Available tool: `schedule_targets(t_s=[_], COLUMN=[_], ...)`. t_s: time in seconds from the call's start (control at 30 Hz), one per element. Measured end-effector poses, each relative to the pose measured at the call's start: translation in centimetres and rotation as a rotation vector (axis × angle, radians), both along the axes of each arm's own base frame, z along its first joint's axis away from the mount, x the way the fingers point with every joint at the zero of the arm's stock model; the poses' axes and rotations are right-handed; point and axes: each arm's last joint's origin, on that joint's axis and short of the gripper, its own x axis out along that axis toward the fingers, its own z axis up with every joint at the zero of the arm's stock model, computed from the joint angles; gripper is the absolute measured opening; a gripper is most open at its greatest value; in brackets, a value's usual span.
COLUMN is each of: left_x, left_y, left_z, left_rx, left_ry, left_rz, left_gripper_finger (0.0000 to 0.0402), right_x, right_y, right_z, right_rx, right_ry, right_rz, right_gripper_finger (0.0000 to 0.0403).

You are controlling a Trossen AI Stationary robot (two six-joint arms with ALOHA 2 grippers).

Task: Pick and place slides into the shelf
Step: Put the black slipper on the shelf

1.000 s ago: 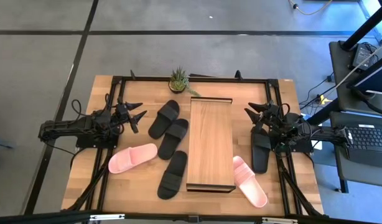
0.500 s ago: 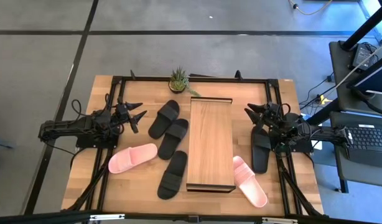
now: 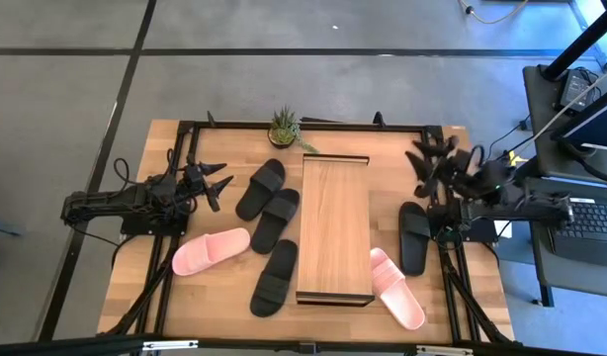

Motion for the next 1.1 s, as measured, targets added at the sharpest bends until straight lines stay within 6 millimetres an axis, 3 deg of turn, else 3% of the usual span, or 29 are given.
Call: schedule_targets(t_s=[0.23, 0.33, 0.47, 0.57, 0.77, 1.1], left_x=[0.0, 0.0, 0.0, 0.0, 0.0, 0.0], left_y=[0.0, 0.0, 0.0, 0.0, 0.0, 0.0], left_z=[0.0, 0.0, 0.0, 0.0, 0.0, 0.0], left_rx=[0.001, 0.001, 0.001, 0.001, 0.001, 0.063], left_ry=[0.0, 0.0, 0.001, 0.0, 0.0, 0.043], left_rz=[0.0, 0.0, 0.0, 0.0, 0.0, -0.006], left_gripper_finger=[0.0204, 0.0204, 0.0204, 0.0204, 0.0204, 0.0204], right_x=[3.1, 4.5, 6.0, 6.8, 7.6, 8.0], right_y=[-0.2, -0.1, 0.3, 0.9, 3.3, 8.1], right_z=[7.3, 8.8, 9.5, 8.6, 4.6, -2.5], right_rx=[-0.079, 0.016, 0.238, 0.384, 0.54, 0.606], right_ry=[0.367, 0.573, 0.804, 0.992, 1.329, 1.482], right_rz=[-0.009, 0.081, 0.218, 0.263, 0.23, 0.125], right_gripper_finger=[0.0179, 0.0179, 0.0179, 0.0179, 0.0179, 0.0179])
